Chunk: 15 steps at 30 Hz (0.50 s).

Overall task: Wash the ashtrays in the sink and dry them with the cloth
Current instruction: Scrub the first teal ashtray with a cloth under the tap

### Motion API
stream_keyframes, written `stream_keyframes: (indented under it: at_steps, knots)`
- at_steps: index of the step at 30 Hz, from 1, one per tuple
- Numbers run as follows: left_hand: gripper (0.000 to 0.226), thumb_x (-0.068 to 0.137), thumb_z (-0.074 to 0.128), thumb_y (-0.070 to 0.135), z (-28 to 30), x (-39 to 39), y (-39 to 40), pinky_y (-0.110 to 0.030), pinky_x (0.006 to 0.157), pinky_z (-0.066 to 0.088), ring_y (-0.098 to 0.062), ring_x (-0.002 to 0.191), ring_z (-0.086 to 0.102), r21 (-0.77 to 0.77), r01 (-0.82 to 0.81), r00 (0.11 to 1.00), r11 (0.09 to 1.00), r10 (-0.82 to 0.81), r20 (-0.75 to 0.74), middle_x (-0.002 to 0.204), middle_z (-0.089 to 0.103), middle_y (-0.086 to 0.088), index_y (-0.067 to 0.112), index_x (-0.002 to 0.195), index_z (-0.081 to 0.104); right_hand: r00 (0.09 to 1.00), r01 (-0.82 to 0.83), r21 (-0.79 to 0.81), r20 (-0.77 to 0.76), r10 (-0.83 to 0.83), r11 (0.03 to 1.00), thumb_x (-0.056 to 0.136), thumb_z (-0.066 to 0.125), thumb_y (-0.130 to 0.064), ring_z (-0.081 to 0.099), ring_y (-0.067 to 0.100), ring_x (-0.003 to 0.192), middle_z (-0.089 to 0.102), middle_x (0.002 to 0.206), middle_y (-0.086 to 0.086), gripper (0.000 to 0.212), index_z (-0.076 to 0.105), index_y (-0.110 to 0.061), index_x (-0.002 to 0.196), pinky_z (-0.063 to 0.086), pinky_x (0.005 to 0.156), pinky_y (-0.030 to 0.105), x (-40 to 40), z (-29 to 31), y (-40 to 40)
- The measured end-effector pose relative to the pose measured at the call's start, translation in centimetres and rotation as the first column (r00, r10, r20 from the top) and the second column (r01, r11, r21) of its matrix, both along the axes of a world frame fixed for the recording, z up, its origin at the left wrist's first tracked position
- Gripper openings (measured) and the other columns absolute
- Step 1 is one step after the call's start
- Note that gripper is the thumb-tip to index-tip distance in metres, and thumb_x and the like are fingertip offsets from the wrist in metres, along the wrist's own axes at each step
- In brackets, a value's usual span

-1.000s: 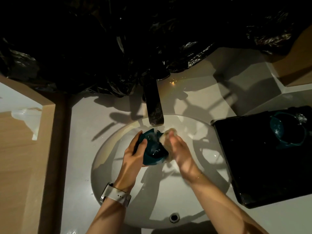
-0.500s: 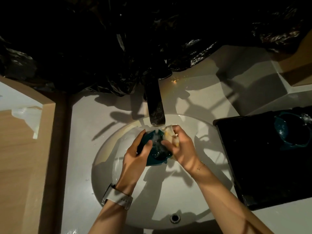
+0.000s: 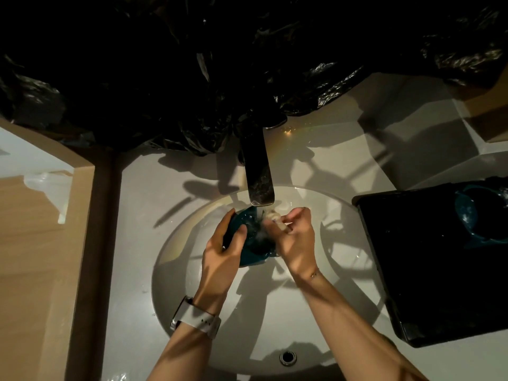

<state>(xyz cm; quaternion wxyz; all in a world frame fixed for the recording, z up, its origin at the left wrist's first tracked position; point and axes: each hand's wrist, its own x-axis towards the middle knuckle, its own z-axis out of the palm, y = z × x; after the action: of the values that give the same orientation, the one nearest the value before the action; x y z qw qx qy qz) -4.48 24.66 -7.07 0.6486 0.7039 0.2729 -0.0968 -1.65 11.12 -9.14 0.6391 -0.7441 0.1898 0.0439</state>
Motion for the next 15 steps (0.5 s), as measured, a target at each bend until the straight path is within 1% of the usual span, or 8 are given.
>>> stream_keyframes:
  at_steps: [2,4,5,7,9,10,12,15]
  knots:
    - [0.042,0.097,0.06,0.03,-0.2,0.2,0.0,-0.031,0.094,0.056,-0.013,0.117,0.059,0.009,0.019,1.0,1.0,-0.02,0.015,0.129,0.061,0.008,0.038,0.137,0.054,0.999,-0.005,0.079,-0.032,0.008,0.997,0.083,0.074,-0.02,0.063,0.014,0.075,0.058,0.085,0.003,0.038,0.045,-0.02,0.107,0.052,0.065,0.022,0.4,0.2,0.1]
    - [0.042,0.097,0.059,0.03,-0.3,0.4,0.0,-0.033,0.094,0.056,-0.01,0.114,0.062,0.001,0.036,0.999,0.999,-0.036,0.029,0.127,0.064,0.008,0.035,0.138,0.054,0.994,-0.086,0.14,-0.05,0.093,0.986,0.095,0.058,-0.025,0.067,0.007,0.083,0.062,0.089,0.002,0.018,0.053,-0.022,0.112,0.051,0.069,0.013,0.2,0.6,0.4]
    - [0.042,0.097,0.059,0.031,-0.2,0.6,0.0,-0.033,0.095,0.056,-0.008,0.113,0.063,0.008,0.049,0.998,0.999,-0.05,0.042,0.126,0.066,0.009,0.035,0.138,0.053,0.989,-0.132,0.197,-0.044,0.143,0.971,0.1,0.046,-0.029,0.067,0.003,0.087,0.066,0.092,0.003,0.02,0.06,-0.019,0.11,0.051,0.074,0.012,-0.1,0.7,0.6]
    - [0.043,0.097,0.058,0.034,-0.1,0.7,0.0,-0.03,0.096,0.055,-0.005,0.11,0.063,0.053,0.067,0.995,0.996,-0.071,0.067,0.124,0.065,0.011,0.036,0.14,0.051,0.968,-0.163,0.347,-0.123,0.217,0.923,0.101,0.029,-0.049,0.065,0.006,0.106,0.07,0.112,0.002,0.047,0.062,-0.022,0.12,0.051,0.095,0.028,-1.2,-0.1,0.6]
    - [0.045,0.098,0.057,0.031,0.0,0.8,0.0,-0.03,0.097,0.054,-0.005,0.109,0.061,0.055,0.026,0.998,0.998,-0.029,0.054,0.118,0.063,0.014,0.035,0.142,0.049,0.954,-0.168,0.41,-0.161,0.253,0.897,0.095,0.025,-0.064,0.056,0.014,0.123,0.062,0.13,-0.002,0.056,0.052,-0.033,0.134,0.042,0.106,0.044,-2.1,-0.7,0.7]
    - [0.045,0.098,0.057,0.03,0.0,0.8,-0.1,-0.034,0.097,0.054,-0.007,0.107,0.06,0.042,0.005,0.999,0.999,-0.006,0.042,0.113,0.062,0.017,0.035,0.142,0.049,0.951,-0.187,0.406,-0.152,0.268,0.895,0.095,0.026,-0.065,0.054,0.018,0.125,0.059,0.134,-0.002,0.056,0.048,-0.034,0.137,0.042,0.106,0.049,-2.2,-0.8,0.7]
    - [0.045,0.098,0.058,0.029,0.0,0.7,-0.1,-0.039,0.098,0.054,-0.005,0.106,0.062,0.044,-0.006,0.999,0.999,0.004,0.037,0.111,0.062,0.023,0.036,0.142,0.049,0.962,-0.184,0.356,-0.127,0.243,0.916,0.098,0.03,-0.056,0.059,0.023,0.119,0.062,0.128,0.003,0.049,0.05,-0.029,0.134,0.046,0.1,0.055,-1.7,-0.3,1.1]
    - [0.045,0.096,0.061,0.028,0.2,-0.1,-0.5,-0.033,0.101,0.051,-0.006,0.111,0.063,0.082,-0.008,0.998,0.997,0.003,0.063,0.116,0.067,0.018,0.038,0.139,0.053,0.974,-0.173,0.254,-0.098,0.203,0.952,0.098,0.037,-0.048,0.064,0.03,0.108,0.067,0.115,0.012,0.046,0.057,-0.017,0.124,0.047,0.098,0.055,-0.1,0.1,1.2]
